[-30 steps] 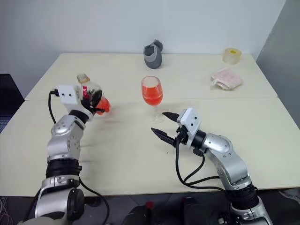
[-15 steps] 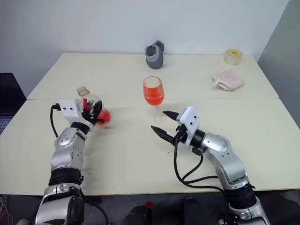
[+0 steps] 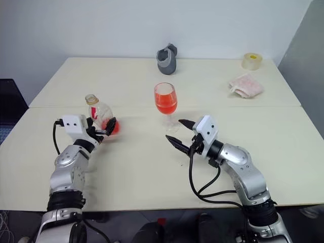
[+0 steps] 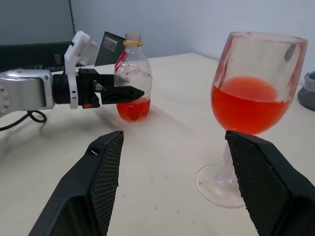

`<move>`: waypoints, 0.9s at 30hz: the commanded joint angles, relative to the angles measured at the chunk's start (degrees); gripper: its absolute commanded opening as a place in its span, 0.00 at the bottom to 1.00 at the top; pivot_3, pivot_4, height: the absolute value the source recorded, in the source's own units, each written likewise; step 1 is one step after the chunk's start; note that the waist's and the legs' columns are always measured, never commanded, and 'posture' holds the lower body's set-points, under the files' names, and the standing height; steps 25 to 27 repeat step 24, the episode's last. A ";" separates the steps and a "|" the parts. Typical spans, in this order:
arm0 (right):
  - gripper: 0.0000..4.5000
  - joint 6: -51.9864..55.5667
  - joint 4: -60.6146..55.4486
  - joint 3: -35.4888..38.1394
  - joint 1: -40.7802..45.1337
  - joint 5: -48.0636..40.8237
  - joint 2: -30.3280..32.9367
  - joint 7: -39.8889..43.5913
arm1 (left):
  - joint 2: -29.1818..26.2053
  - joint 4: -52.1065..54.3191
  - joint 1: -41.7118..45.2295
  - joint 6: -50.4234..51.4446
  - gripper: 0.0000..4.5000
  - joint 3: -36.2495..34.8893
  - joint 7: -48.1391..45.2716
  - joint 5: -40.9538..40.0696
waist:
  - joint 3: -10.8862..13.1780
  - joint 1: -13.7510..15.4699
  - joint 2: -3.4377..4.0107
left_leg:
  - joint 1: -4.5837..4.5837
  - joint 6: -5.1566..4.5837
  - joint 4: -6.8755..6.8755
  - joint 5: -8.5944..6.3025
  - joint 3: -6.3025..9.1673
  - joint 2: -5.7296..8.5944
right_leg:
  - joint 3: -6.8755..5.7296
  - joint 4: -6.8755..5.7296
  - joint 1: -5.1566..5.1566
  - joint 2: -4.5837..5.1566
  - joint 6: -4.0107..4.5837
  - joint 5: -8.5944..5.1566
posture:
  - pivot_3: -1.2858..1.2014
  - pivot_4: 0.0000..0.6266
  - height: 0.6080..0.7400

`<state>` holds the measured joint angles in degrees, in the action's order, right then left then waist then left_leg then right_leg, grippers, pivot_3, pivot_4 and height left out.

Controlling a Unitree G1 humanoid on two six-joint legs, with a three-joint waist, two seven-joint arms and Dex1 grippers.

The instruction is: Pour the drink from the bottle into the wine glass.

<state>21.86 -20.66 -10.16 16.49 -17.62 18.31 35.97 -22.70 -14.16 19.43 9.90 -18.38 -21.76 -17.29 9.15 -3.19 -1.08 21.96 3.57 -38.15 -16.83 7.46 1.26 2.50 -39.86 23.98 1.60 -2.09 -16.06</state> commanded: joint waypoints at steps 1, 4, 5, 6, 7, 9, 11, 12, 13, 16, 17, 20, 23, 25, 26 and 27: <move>0.79 0.66 -4.57 1.61 -1.78 -0.99 0.75 -1.02 | -1.36 10.79 -3.76 5.94 0.99 -1.24 0.66 -2.85 | 0.00 0.02 0.00 | 0.00 0.00 0.00 0.00 -0.02 0.00 | 0.01 0.00 0.00 0.00 0.00 0.00 | 0.52 0.24 1.00; 0.79 1.80 -6.69 2.23 -4.84 -1.32 1.34 -2.17 | -1.00 20.09 -9.60 11.90 0.99 -1.67 1.60 -5.28 | 0.00 0.05 0.00 | -0.02 -0.01 0.02 -0.01 0.00 -0.07 | 0.02 0.02 -0.03 0.06 0.00 0.00 | 0.52 0.24 1.00; 0.79 2.27 -7.44 2.55 -5.90 -1.42 1.48 -2.70 | -0.85 23.01 -11.48 13.59 0.99 -1.93 2.19 -6.04 | 0.00 0.05 0.00 | -0.04 -0.02 0.03 -0.01 0.01 -0.09 | 0.02 0.02 -0.05 0.07 0.00 0.00 | 0.52 0.24 1.00; 0.79 2.77 -8.11 2.90 -6.81 -1.54 1.55 -3.28 | -0.70 25.54 -13.08 15.09 0.99 -2.25 2.86 -6.75 | 0.00 0.09 0.01 | -0.04 -0.04 0.04 -0.02 0.01 -0.08 | 0.01 0.05 -0.07 0.07 0.00 0.00 | 0.52 0.24 1.00; 0.79 3.54 -8.93 3.54 -7.99 -1.72 1.49 -4.30 | -0.54 28.65 -15.30 16.46 0.99 -2.46 3.32 -7.50 | 0.00 0.14 0.01 | -0.08 -0.18 0.05 -0.11 0.03 -0.12 | 0.00 0.08 -0.15 0.07 0.00 -0.01 | 0.52 0.24 1.00; 0.79 3.91 -10.12 4.32 -10.02 -1.01 1.86 -5.76 | -0.28 34.01 -19.12 19.02 0.99 -2.60 4.48 -8.42 | 0.00 0.26 0.01 | -0.15 -0.21 0.06 -0.12 0.06 -0.11 | -0.02 0.20 -0.27 0.06 0.00 -0.01 | 0.52 0.24 1.00; 0.79 3.69 -10.70 5.09 -11.94 0.45 1.84 -7.86 | -0.17 38.15 -21.87 21.46 0.99 -2.34 6.33 -8.17 | 0.00 0.48 0.01 | -0.23 -0.21 0.08 -0.13 0.08 -0.19 | -0.06 0.32 -0.41 0.06 0.00 -0.01 | 0.52 0.24 1.00; 0.79 3.48 -10.84 5.46 -12.77 1.36 1.78 -9.08 | -0.09 39.64 -22.67 22.43 0.99 -2.15 7.41 -7.78 | 0.00 0.73 0.01 | -0.27 -0.22 0.08 -0.13 0.10 -0.19 | -0.09 0.37 -0.49 0.06 0.00 -0.01 | 0.52 0.24 1.00; 0.79 3.46 -11.08 6.04 -13.67 2.13 1.12 -10.91 | 0.20 41.19 -23.25 23.20 0.99 -1.89 8.58 -7.39 | 0.00 0.96 0.01 | -0.32 -0.22 0.10 -0.13 0.09 -0.14 | -0.11 0.42 -0.59 0.02 0.00 -0.01 | 0.52 0.24 1.00; 0.79 4.52 -11.89 7.71 -15.83 3.96 -1.93 -17.46 | 1.59 45.60 -24.46 24.31 0.99 -0.84 11.17 -6.95 | 0.00 1.44 0.01 | -0.45 -0.21 0.12 -0.14 0.07 -0.04 | -0.12 0.55 -0.77 -0.17 0.00 -0.01 | 0.52 0.24 1.00; 0.79 5.42 -12.32 8.26 -16.53 4.54 -3.36 -19.99 | 2.22 46.91 -24.74 24.69 0.99 -0.28 11.99 -6.86 | -0.01 1.49 0.02 | -0.45 -0.21 0.13 -0.14 0.06 -0.04 | -0.10 0.57 -0.78 -0.17 0.00 -0.01 | 0.52 0.24 1.00; 0.79 7.23 -13.70 8.89 -18.27 6.46 -6.20 -25.16 | 3.83 49.75 -25.56 25.68 0.99 1.54 14.00 -6.27 | -0.02 1.52 0.04 | -0.45 -0.19 0.15 -0.13 0.04 -0.06 | -0.07 0.60 -0.79 -0.16 0.00 -0.01 | 0.52 0.24 1.00; 0.79 8.63 -15.16 8.67 -20.08 8.10 -7.73 -28.34 | 5.13 52.17 -27.46 26.37 0.99 3.96 15.45 -5.15 | -0.04 1.50 0.06 | -0.47 -0.19 0.18 -0.13 0.00 -0.05 | -0.05 0.61 -0.79 -0.19 0.00 -0.01 | 0.52 0.24 1.00; 0.79 8.83 -15.54 8.35 -20.58 8.58 -7.97 -28.87 | 5.45 52.88 -28.25 26.50 0.99 4.52 15.64 -5.05 | -0.04 1.50 0.06 | -0.49 -0.19 0.19 -0.13 -0.01 -0.06 | -0.04 0.62 -0.79 -0.21 0.00 -0.01 | 0.52 0.24 1.00; 0.79 8.83 -15.54 8.35 -20.58 8.58 -7.97 -28.87 | 5.45 52.88 -28.25 26.50 0.99 4.52 15.64 -5.05 | -0.04 1.50 0.06 | -0.49 -0.19 0.19 -0.13 -0.01 -0.06 | -0.04 0.62 -0.79 -0.21 0.00 -0.01 | 0.52 0.24 1.00; 0.79 8.83 -15.54 8.35 -20.58 8.58 -7.97 -28.87 | 5.45 52.88 -28.25 26.50 0.99 4.52 15.64 -5.05 | -0.04 1.50 0.06 | -0.49 -0.19 0.19 -0.13 -0.01 -0.06 | -0.04 0.62 -0.79 -0.21 0.00 -0.01 | 0.52 0.24 1.00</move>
